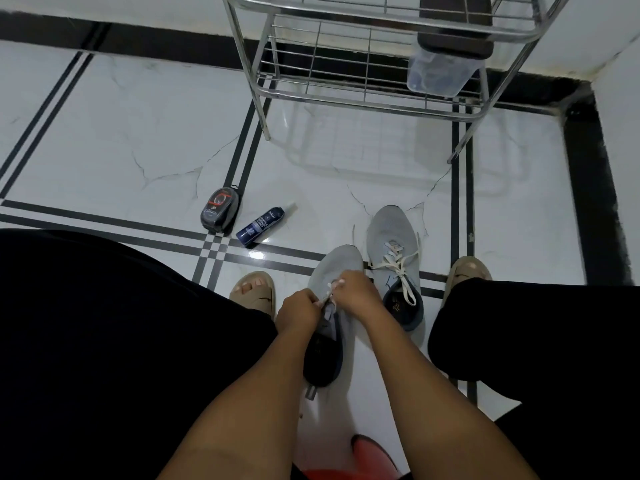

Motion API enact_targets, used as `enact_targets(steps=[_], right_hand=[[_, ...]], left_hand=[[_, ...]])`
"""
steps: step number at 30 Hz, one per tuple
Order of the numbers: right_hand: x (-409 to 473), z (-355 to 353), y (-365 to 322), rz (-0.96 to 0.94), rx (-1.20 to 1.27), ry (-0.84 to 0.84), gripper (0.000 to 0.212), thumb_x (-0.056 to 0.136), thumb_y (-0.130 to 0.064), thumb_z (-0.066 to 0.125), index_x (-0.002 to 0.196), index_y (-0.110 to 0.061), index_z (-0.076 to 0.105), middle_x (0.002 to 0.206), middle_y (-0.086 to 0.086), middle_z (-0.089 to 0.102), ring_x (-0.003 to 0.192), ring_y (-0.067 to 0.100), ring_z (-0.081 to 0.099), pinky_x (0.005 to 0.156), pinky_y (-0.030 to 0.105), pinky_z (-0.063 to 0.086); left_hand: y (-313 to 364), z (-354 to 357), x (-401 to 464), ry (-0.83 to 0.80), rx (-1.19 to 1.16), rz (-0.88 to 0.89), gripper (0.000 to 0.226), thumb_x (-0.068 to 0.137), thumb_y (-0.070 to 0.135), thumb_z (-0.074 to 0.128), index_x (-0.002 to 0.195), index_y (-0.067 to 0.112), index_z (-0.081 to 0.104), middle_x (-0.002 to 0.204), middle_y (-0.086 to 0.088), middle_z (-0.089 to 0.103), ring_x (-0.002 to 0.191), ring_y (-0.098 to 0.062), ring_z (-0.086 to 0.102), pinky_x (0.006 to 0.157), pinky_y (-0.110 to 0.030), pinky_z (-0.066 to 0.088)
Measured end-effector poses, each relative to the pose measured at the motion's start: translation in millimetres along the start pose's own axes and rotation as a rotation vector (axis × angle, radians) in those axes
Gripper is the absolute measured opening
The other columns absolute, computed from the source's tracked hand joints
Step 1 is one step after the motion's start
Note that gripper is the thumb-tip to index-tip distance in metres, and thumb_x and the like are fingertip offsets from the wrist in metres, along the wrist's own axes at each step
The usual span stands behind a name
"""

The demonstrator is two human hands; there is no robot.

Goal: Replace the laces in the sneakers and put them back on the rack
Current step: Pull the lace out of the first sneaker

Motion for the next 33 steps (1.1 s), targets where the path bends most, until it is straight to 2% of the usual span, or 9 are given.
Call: enact_targets(steps=[5, 10, 13, 15, 17, 19, 23, 26, 33], right_hand=[[-2, -7, 22, 0.187, 0.404, 0.092, 0.022, 0.096, -0.021, 0.041, 0.085, -0.009, 0.055, 0.092, 0.012, 0.056, 0.081, 0.025, 0.051, 0.069, 0.029, 0.038], [1, -47, 32, 0.292, 0.97, 0.231, 0.02, 0.099, -0.021, 0.038, 0.11, -0.014, 0.053, 0.096, 0.012, 0.064, 0.066, 0.018, 0.053, 0.061, 0.028, 0.043], [4, -87, 25, 0.127, 0.587, 0.38, 0.041, 0.097, -0.035, 0.049, 0.133, -0.017, 0.045, 0.137, 0.012, 0.047, 0.108, 0.024, 0.055, 0.091, 0.035, 0.046], [-15, -89, 20, 0.054, 0.26, 0.517, 0.053, 0.094, -0.043, 0.053, 0.14, -0.021, 0.04, 0.145, 0.008, 0.038, 0.123, 0.026, 0.047, 0.099, 0.042, 0.044], [-34, -55, 23, 0.018, 0.213, 0.481, 0.031, 0.091, -0.036, 0.055, 0.116, -0.018, 0.057, 0.12, 0.006, 0.057, 0.107, 0.028, 0.058, 0.087, 0.04, 0.05], [-45, -3, 35, 0.075, 0.213, 0.191, 0.019, 0.085, -0.035, 0.055, 0.093, -0.019, 0.061, 0.1, 0.002, 0.061, 0.093, 0.026, 0.062, 0.076, 0.035, 0.051], [-57, 33, 28, -0.047, 0.094, -0.152, 0.036, 0.074, -0.042, 0.063, 0.104, -0.021, 0.058, 0.1, 0.002, 0.064, 0.089, 0.021, 0.061, 0.071, 0.03, 0.047], [-53, 30, 17, -0.087, 0.016, -0.114, 0.035, 0.081, -0.029, 0.058, 0.114, -0.017, 0.057, 0.104, 0.009, 0.067, 0.096, 0.029, 0.063, 0.073, 0.029, 0.047], [-40, 37, 50, 0.189, 0.254, -0.05, 0.02, 0.085, -0.015, 0.053, 0.091, -0.013, 0.072, 0.099, 0.014, 0.07, 0.096, 0.032, 0.064, 0.077, 0.03, 0.05]], left_hand=[[14, -8, 3, 0.008, 0.002, 0.037, 0.009, 0.093, 0.032, 0.053, 0.086, 0.027, 0.056, 0.101, -0.004, 0.066, 0.095, -0.025, 0.059, 0.072, -0.029, 0.043], [-4, 1, 1, -0.03, 0.162, 0.001, 0.016, 0.095, 0.03, 0.048, 0.103, 0.019, 0.058, 0.112, -0.007, 0.064, 0.101, -0.026, 0.059, 0.073, -0.03, 0.043], [-2, 8, -3, -0.089, 0.202, -0.005, 0.034, 0.092, 0.034, 0.051, 0.119, 0.014, 0.05, 0.118, -0.009, 0.06, 0.107, -0.028, 0.058, 0.077, -0.031, 0.042], [11, 5, -7, -0.057, 0.153, 0.049, 0.036, 0.089, 0.032, 0.054, 0.12, 0.016, 0.043, 0.115, -0.008, 0.058, 0.103, -0.029, 0.059, 0.074, -0.032, 0.041], [26, -2, -9, 0.034, 0.098, 0.159, 0.025, 0.088, 0.023, 0.052, 0.112, 0.021, 0.046, 0.112, -0.005, 0.055, 0.097, -0.027, 0.058, 0.072, -0.034, 0.044], [37, 0, -10, 0.044, 0.175, 0.279, 0.022, 0.089, 0.019, 0.051, 0.11, 0.025, 0.053, 0.116, -0.005, 0.05, 0.103, -0.024, 0.054, 0.079, -0.036, 0.046], [41, 14, -12, 0.009, 0.331, 0.389, 0.028, 0.093, 0.021, 0.049, 0.12, 0.024, 0.055, 0.12, -0.005, 0.046, 0.111, -0.023, 0.047, 0.082, -0.034, 0.042], [44, 16, -15, 0.06, 0.335, 0.403, 0.027, 0.094, 0.022, 0.048, 0.121, 0.023, 0.052, 0.12, -0.003, 0.048, 0.111, -0.022, 0.046, 0.08, -0.034, 0.042], [36, 12, -11, 0.084, 0.215, 0.302, 0.014, 0.091, 0.017, 0.043, 0.105, 0.017, 0.047, 0.097, -0.009, 0.055, 0.092, -0.028, 0.051, 0.067, -0.035, 0.04]])
Point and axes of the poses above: each hand's wrist, its own x-axis towards the middle knuckle, its own z-axis out of the palm, y = z × x, the point moved 9 cm from there along x, towards the middle knuckle
